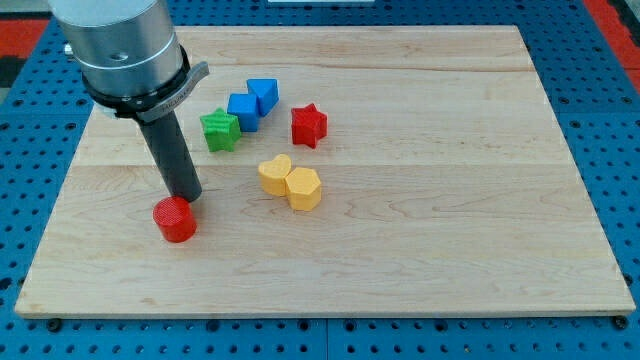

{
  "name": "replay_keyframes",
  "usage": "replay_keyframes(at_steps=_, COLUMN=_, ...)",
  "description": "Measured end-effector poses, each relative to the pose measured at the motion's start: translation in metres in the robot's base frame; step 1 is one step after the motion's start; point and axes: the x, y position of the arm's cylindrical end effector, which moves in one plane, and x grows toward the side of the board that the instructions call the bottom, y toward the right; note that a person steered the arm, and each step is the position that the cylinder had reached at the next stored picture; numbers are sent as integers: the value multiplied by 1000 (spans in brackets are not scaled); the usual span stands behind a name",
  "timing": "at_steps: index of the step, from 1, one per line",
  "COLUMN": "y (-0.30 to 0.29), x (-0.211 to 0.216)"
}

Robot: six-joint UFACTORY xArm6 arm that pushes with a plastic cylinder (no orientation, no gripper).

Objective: Slide the red circle right a bit

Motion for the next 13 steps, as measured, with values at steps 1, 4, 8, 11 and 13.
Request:
replay_keyframes(at_steps=1, y=14, x=2)
replay_keyframes(at_steps=4, y=15, x=45)
replay_keyframes(at_steps=8, y=157, x=49)
replay_keyframes(at_steps=11, y=109, x=49)
replay_keyframes(at_steps=13, y=80, x=49)
